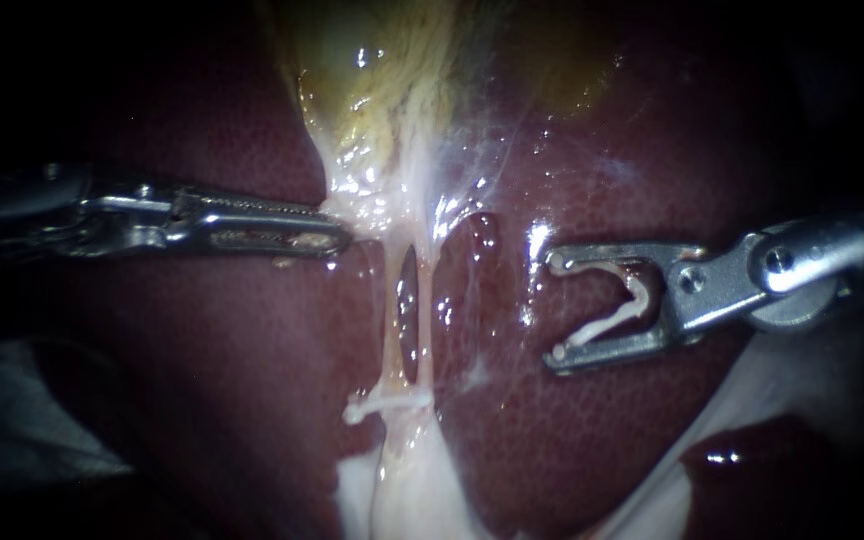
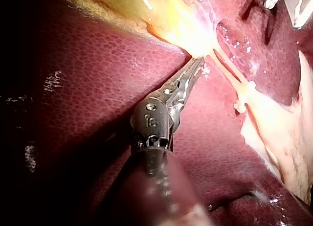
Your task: Clipping second clip left tube
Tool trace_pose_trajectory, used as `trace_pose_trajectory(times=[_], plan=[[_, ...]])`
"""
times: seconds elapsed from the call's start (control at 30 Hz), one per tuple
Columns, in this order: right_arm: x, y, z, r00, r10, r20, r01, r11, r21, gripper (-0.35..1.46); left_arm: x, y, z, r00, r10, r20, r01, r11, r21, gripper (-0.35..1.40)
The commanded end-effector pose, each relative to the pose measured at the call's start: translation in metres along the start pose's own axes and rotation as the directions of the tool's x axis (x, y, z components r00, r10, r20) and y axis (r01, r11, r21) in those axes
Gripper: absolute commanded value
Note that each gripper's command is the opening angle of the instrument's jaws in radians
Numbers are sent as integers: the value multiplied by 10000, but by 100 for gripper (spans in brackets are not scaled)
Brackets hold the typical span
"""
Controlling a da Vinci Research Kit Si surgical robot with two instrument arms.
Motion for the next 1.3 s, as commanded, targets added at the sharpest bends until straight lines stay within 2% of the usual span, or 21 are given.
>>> trace_pose_trajectory(times=[0.03, 0.2, 0.4, 0.5, 0.63, 0.93, 1.1, 1.3], plan=[[0, 0, 0, 10000, 3, 5, -3, 10000, -4, 50, 1, 0, -2, 10000, -1, -35, 1, 10000, -8, -35], [0, 0, -1, 10000, 1, 4, -1, 10000, -2, 50, 15, 14, -30, 9995, 2, -312, -11, 9996, -279, -35], [-1, 0, -2, 10000, -2, 3, 2, 10000, 4, 50, 40, 35, -71, 9972, 279, -698, -294, 9994, -208, -35], [-1, -1, -2, 10000, -2, -9, 2, 10000, 32, 50, 45, 44, -84, 9967, 221, -784, -238, 9995, -205, -35], [0, -1, 0, 10000, -60, -19, 60, 10000, 55, 50, 45, 50, -86, 9967, 207, -791, -222, 9996, -177, -35], [1, -10, 34, 9967, 798, -134, -794, 9964, 313, 50, 46, 43, -80, 9966, 210, -796, -224, 9996, -166, -35], [-1, -16, 64, 9853, 1697, -179, -1684, 9841, 563, 50, 46, 40, -80, 9966, 211, -796, -225, 9996, -168, -35], [-1, -20, 91, 9602, 2789, -160, -2762, 9564, 950, 50, 46, 40, -79, 9966, 210, -797, -223, 9996, -164, -35]])
